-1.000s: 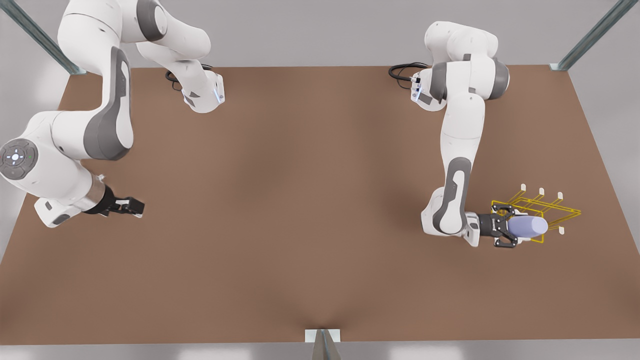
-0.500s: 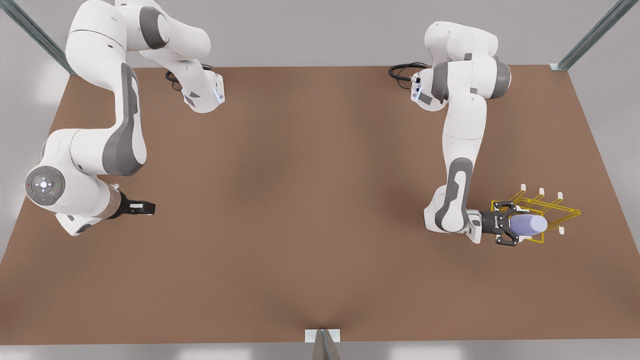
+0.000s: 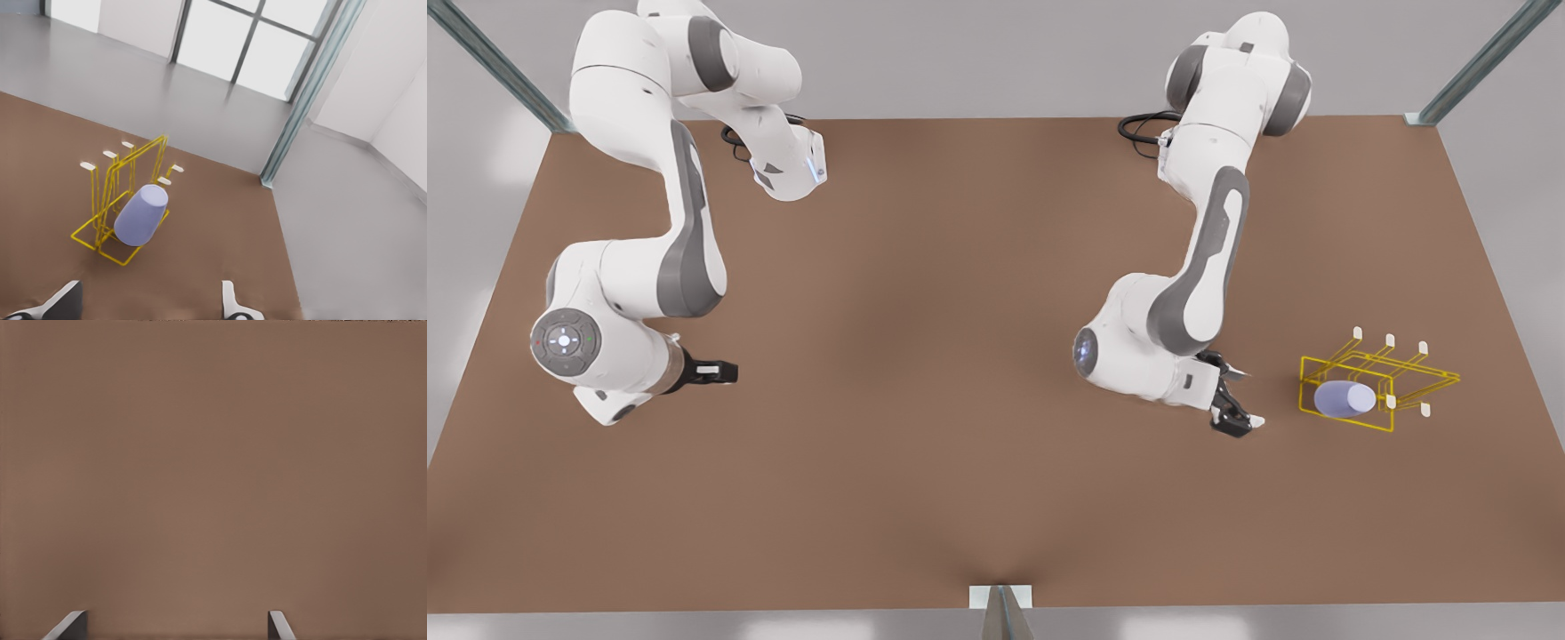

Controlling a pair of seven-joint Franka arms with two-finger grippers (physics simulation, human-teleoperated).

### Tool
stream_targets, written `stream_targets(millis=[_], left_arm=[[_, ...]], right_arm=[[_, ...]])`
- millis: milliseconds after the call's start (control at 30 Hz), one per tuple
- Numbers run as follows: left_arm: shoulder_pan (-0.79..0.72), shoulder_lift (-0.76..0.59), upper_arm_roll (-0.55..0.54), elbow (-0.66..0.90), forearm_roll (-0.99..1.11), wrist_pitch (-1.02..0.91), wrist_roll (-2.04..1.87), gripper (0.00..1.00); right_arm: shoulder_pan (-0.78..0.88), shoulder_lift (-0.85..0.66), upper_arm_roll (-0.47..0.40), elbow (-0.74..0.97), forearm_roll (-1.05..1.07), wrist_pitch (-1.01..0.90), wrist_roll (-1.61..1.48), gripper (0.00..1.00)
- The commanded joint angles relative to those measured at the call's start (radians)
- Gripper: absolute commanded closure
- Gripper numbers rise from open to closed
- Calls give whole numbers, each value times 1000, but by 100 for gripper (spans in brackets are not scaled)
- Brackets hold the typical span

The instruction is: Place the cup on the cup holder

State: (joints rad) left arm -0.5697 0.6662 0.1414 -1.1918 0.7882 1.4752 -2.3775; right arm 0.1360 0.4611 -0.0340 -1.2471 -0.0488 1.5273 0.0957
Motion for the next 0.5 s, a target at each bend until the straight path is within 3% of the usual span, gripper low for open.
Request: stream_targets(millis=[0, 100, 167, 233, 267, 333, 467], left_arm=[[31, -71, 0, 60, -476, 2, 706, 0], [181, -241, 9, 47, -831, -15, 1539, 0], [346, -252, 9, 44, -1063, -145, 2195, 0], [401, -263, 9, 44, -1028, -136, 2402, 0], [476, -286, -69, 38, -989, -107, 2496, 0], [468, -501, -135, -324, -843, 149, 2506, 0], [468, -428, -141, -242, -846, 152, 2508, 0]], right_arm=[[4, -1, -1, 18, -2, 2, 139, 0], [-7, -4, -7, 44, -2, -12, 127, 0], [-7, -12, -9, 43, -14, -27, 96, 0], [-9, -25, -14, 41, -14, 34, 128, 0], [1, -29, -12, 40, -16, 36, 177, 0], [-4, -29, -12, 40, -14, 37, 180, 0], [-6, -27, -12, 41, -11, 40, 182, 0]])
